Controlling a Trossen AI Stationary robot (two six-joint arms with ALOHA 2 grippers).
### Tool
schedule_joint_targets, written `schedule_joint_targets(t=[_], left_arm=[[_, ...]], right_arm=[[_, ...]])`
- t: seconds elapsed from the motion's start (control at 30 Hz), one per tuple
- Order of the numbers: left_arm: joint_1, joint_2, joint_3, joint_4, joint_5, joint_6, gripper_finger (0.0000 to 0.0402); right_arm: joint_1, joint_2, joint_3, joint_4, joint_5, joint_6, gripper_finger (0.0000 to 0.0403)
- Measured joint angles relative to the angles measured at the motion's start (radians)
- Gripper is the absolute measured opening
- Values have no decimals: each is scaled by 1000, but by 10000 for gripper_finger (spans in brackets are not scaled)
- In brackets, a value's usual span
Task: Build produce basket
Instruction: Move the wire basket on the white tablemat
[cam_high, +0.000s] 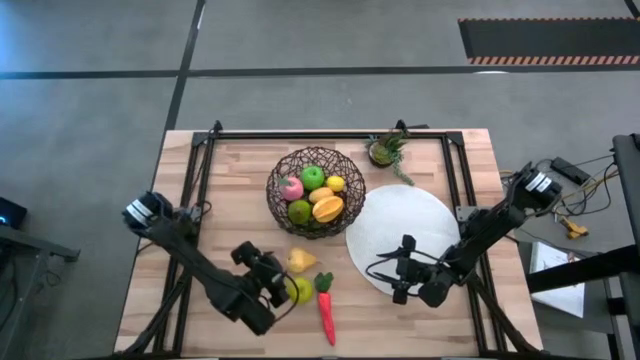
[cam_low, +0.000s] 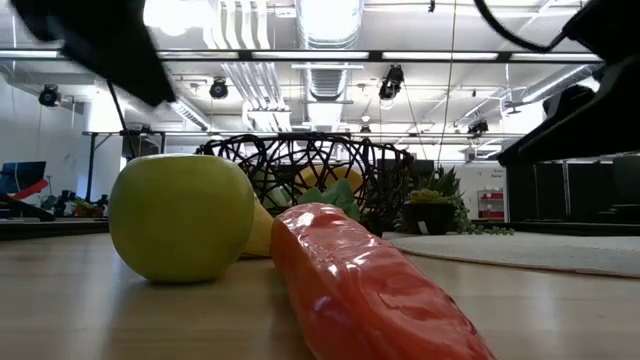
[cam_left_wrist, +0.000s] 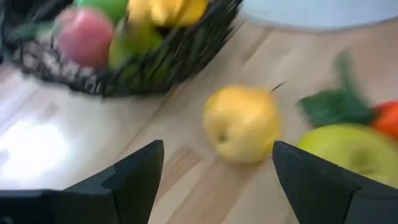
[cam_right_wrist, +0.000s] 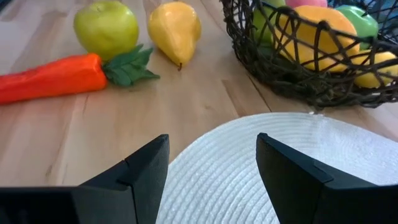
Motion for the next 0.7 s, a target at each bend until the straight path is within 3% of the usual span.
schedule_joint_targets(t=[0.27, 0.5, 0.7], left_arm=[[2, -1, -98, 83, 27, -57, 283], [1, -1, -99, 156, -21, -54, 283], [-1, -1, -134, 265, -78, -50, 283]], right_arm=[[-9, 91, 6, 107, -2, -24, 226], [-73, 107, 171, 102, -26, -429, 226], [-195, 87, 338, -115, -134, -656, 226]])
